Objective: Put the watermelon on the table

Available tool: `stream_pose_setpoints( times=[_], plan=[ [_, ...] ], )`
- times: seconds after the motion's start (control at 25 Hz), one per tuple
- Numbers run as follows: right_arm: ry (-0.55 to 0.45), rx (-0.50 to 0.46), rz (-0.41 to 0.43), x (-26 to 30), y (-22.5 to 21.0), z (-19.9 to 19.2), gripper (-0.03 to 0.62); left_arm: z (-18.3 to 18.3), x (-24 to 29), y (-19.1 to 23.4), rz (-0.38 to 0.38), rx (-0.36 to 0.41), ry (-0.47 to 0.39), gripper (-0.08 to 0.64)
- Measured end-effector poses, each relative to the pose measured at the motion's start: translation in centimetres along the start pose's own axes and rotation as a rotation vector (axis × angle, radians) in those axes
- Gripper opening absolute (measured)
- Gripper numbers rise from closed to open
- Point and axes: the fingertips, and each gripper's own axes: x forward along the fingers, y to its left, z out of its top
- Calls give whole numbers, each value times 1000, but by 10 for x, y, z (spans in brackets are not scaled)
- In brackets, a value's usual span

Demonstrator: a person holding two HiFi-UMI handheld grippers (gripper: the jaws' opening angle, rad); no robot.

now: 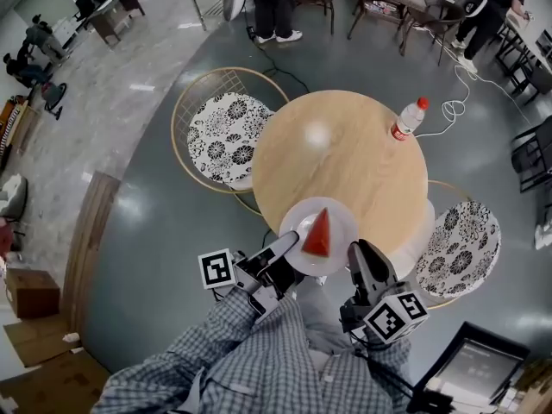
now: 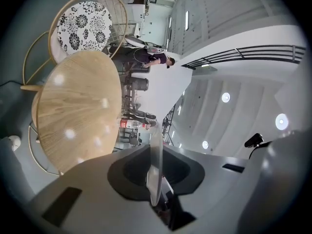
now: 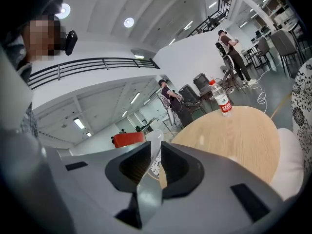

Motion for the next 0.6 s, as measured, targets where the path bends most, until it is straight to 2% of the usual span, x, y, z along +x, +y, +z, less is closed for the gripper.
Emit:
stream_pose_setpoints(
  times=[0.36,0.6],
  plan=[
    [58,-17,63,38,-33,35,71,25,44,2,23,37,-69,55],
    [73,3,51,65,-52,42,71,48,63,14,50,48,-78,55]
  ],
)
